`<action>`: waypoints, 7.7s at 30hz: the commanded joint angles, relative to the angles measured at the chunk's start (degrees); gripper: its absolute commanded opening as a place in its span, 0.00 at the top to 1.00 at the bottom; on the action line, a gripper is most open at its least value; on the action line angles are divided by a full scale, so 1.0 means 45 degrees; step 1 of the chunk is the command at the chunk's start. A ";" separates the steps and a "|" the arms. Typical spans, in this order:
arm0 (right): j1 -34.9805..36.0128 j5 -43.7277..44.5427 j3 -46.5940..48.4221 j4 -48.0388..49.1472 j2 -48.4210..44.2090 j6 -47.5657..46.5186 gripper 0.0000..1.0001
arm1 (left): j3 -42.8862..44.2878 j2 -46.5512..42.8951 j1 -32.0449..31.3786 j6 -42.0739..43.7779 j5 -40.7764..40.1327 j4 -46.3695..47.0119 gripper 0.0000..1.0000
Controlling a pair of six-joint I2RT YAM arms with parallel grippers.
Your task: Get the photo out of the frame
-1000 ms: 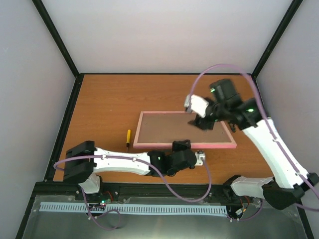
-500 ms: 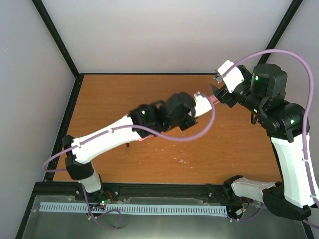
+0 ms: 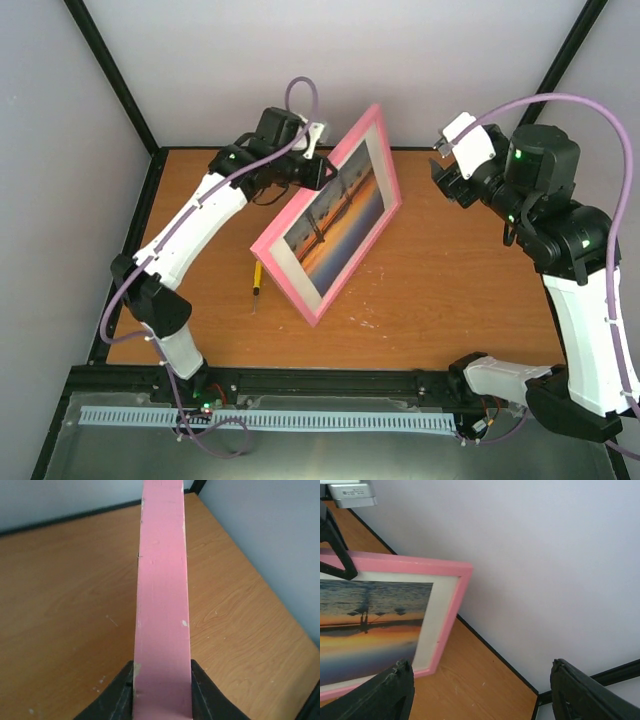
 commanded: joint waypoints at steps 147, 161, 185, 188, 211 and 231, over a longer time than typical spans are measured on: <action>-0.8416 -0.5321 -1.2445 0.3434 0.4365 0.1438 0.84 | -0.9061 0.1421 -0.3309 -0.7605 -0.7331 0.6153 0.88; -0.8391 -0.8005 -0.9137 0.0409 0.2410 0.1431 0.27 | -0.9366 -0.0826 -0.1424 -0.5376 -0.7005 0.5450 0.99; -0.7333 -1.0781 -1.1544 0.3831 0.1692 0.2894 0.28 | -0.9834 -0.1841 0.7059 0.1964 -0.2287 0.5297 0.99; -0.7278 -1.0818 -1.1654 0.3811 0.1693 0.2837 0.28 | -0.9749 -0.1383 0.7459 0.2160 -0.2336 0.5443 0.99; -0.6489 -1.0788 -1.2001 0.3891 0.1921 0.2747 0.30 | -0.6441 0.2631 0.8562 0.3417 -0.3545 0.5941 0.99; -0.6460 -1.0543 -1.2078 0.3985 0.2161 0.2811 0.31 | -0.5945 0.4821 0.8562 0.3739 -0.3349 0.8073 0.99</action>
